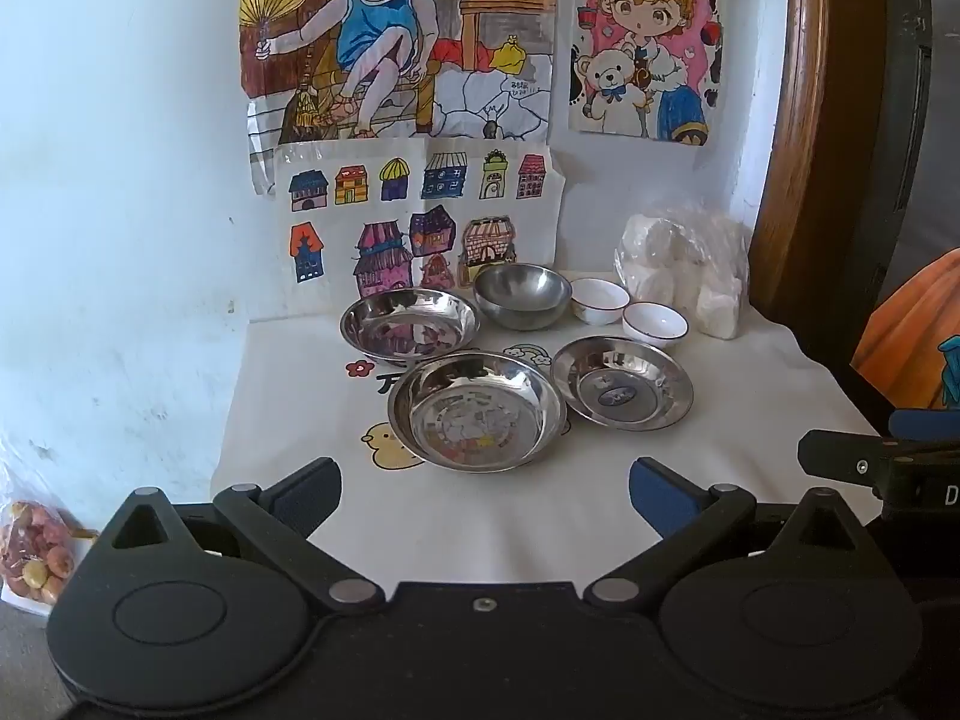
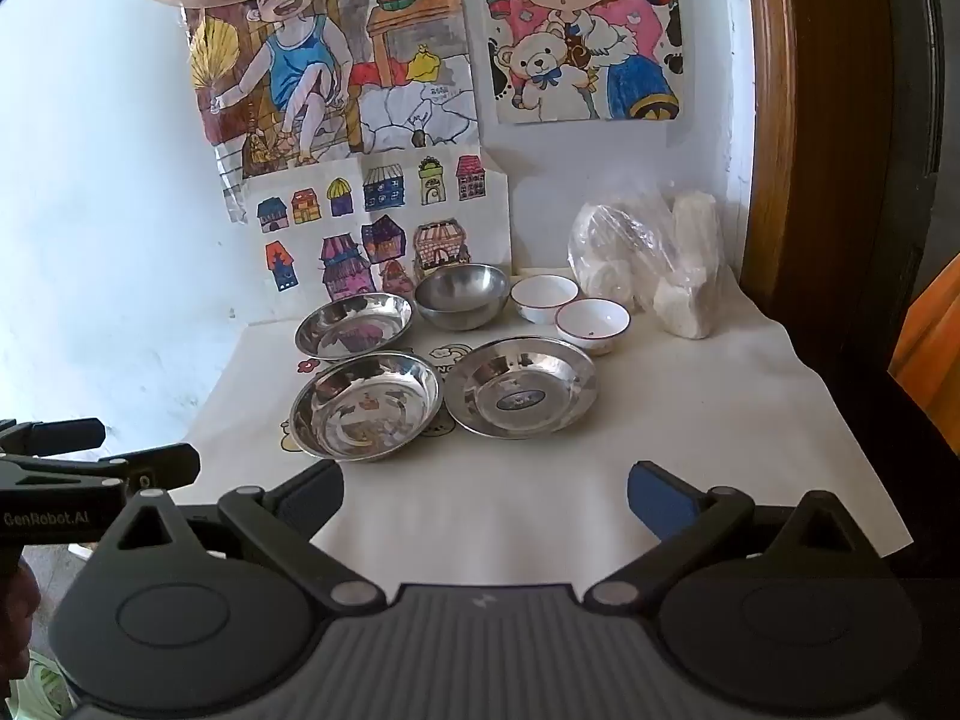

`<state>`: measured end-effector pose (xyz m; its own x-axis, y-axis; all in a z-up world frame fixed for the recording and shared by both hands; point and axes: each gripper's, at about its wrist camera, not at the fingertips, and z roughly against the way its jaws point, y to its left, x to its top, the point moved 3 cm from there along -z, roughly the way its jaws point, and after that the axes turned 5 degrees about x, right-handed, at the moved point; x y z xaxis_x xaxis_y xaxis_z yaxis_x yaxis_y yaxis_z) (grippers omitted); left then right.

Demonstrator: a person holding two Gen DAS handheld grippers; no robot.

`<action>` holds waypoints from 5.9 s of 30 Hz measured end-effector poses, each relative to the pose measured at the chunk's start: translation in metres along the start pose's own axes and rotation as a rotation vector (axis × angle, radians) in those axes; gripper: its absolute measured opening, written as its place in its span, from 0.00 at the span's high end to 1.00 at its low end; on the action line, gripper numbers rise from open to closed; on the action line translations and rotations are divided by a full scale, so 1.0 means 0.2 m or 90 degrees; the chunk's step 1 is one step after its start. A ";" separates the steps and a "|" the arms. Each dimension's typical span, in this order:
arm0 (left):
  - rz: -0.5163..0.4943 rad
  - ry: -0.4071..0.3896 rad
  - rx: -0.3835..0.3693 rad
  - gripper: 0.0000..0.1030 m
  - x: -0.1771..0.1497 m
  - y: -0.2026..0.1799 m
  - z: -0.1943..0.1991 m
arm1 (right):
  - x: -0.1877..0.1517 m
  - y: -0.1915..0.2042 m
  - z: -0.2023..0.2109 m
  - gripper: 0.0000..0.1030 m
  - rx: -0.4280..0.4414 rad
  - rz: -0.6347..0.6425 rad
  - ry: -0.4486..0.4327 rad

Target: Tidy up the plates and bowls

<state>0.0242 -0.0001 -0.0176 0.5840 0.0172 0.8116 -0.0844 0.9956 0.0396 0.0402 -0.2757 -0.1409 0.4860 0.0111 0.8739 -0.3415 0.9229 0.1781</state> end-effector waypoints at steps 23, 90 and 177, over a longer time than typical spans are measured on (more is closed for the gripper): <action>0.002 0.010 -0.017 0.01 -0.02 -0.01 -0.04 | 0.02 0.03 -0.01 0.00 -0.012 -0.003 0.001; -0.018 0.050 -0.026 0.01 -0.01 -0.06 -0.10 | 0.01 -0.03 -0.02 0.00 -0.017 -0.027 0.028; 0.036 0.337 0.071 0.18 0.53 0.62 -2.06 | 0.60 0.12 -1.87 0.25 0.147 -0.132 0.210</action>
<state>0.4077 0.1631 -0.1659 0.9006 0.1433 0.4104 -0.1960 0.9766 0.0890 0.3923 -0.1083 -0.2006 0.7808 -0.0082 0.6248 -0.3618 0.8093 0.4628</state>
